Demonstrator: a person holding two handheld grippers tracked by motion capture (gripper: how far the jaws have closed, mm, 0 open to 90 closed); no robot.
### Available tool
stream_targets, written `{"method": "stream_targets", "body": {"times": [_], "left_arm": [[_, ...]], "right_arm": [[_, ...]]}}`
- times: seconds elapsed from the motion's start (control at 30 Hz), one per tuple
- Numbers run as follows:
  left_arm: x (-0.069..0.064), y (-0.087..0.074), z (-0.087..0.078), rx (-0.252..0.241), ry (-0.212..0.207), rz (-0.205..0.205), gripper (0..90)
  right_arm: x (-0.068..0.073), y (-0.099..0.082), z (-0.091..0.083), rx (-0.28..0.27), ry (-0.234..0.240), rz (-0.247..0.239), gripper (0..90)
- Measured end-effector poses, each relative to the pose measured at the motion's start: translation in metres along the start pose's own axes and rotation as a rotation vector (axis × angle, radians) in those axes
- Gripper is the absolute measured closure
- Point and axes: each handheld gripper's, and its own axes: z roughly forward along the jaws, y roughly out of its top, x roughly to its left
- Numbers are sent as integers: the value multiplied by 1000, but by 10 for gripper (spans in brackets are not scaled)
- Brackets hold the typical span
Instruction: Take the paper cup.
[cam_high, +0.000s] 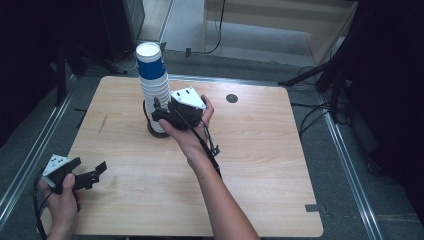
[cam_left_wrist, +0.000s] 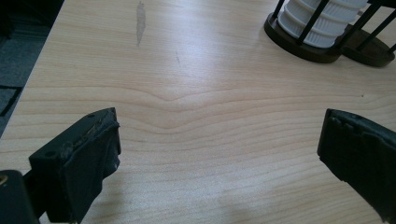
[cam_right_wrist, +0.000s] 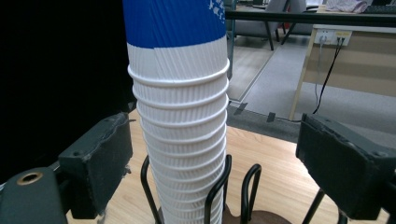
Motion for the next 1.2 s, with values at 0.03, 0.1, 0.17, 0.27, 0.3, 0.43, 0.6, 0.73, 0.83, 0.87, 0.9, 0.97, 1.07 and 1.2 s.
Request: {"method": "stream_targets", "body": {"times": [0.03,0.1,0.17,0.27,0.3,0.43,0.6,0.73,0.83,0.87,0.9,0.97,1.07,1.2], "left_arm": [[0,0,0,2,5,3,2],[-1,0,1,13,13,10,2],[-2,1,1,14,17,12,2],[-2,1,2,20,19,9,2],[-2,1,2,20,19,9,2],[-2,1,3,27,24,11,2],[-2,1,4,33,28,13,2],[-2,1,4,34,28,8,2],[-2,2,4,36,27,9,2],[-2,2,4,39,26,10,2],[-2,2,4,39,26,10,2],[-2,2,4,41,25,10,2],[-2,2,4,42,25,6,2],[-2,2,4,43,28,10,2]], "right_arm": [[1,1,1,-2,-1,-1,106],[2,4,5,-7,-5,-3,107],[4,6,8,-8,-4,4,106],[5,9,11,-10,-9,4,106],[5,9,11,-10,-9,4,106],[10,13,15,-14,-8,3,106],[15,20,20,-30,-2,9,96],[22,26,29,-40,-8,6,89],[21,28,35,-41,-23,17,88],[21,29,37,-40,-23,23,87],[21,29,37,-40,-23,23,87],[21,30,41,-44,-30,22,83],[21,32,50,-41,-53,17,81],[21,35,56,-43,-56,17,65]]}}
